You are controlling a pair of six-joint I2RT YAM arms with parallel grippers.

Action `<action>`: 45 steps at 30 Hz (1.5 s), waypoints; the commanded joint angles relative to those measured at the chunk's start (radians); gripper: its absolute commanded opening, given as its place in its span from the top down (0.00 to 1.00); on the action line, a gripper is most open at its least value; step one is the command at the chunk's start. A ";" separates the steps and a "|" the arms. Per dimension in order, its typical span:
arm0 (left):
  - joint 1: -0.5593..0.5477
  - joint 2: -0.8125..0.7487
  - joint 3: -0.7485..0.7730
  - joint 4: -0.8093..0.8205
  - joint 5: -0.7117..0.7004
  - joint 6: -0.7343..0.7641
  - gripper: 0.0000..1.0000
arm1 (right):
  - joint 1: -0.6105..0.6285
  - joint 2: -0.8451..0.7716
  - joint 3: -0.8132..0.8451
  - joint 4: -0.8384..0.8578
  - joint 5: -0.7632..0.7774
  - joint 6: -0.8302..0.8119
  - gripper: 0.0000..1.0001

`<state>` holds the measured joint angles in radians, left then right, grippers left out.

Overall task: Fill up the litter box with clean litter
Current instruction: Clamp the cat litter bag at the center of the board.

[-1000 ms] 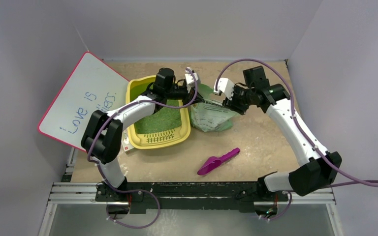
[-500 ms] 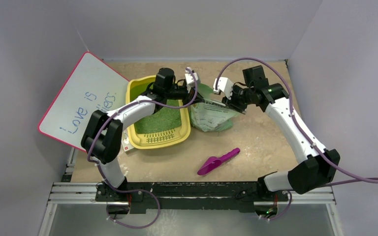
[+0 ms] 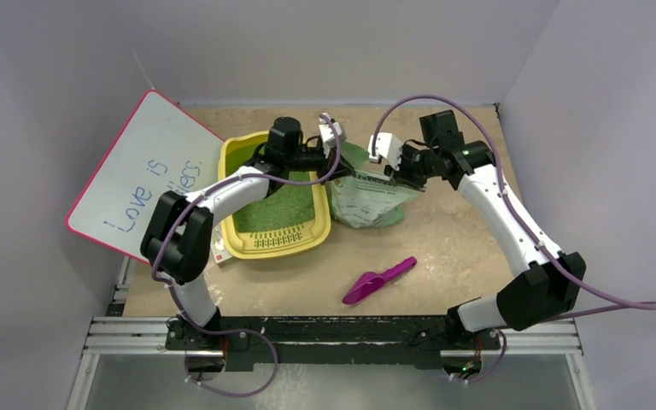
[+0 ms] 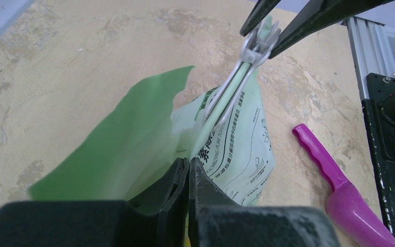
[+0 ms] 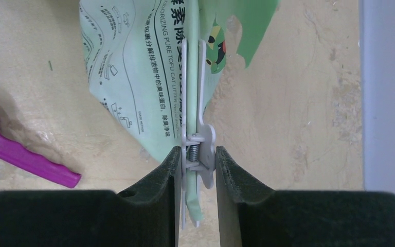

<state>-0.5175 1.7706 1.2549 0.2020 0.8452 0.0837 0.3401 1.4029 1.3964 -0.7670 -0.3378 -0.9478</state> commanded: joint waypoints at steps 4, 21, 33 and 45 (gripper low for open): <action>-0.003 -0.030 0.002 0.228 0.077 -0.117 1.00 | 0.005 0.039 0.056 0.065 -0.079 -0.046 0.99; -0.004 -0.021 -0.023 0.309 0.072 -0.178 1.00 | 0.012 0.023 -0.004 0.114 -0.075 -0.019 0.76; -0.004 -0.050 -0.026 0.277 0.030 -0.163 0.99 | 0.012 -0.024 -0.044 0.136 -0.073 0.037 0.47; -0.003 -0.079 -0.031 0.280 -0.009 -0.187 0.78 | 0.011 -0.125 -0.077 0.223 -0.134 0.121 0.40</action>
<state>-0.5194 1.7489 1.2282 0.4400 0.8436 -0.0872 0.3477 1.3304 1.3323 -0.6163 -0.4179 -0.8795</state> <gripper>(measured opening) 0.201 0.594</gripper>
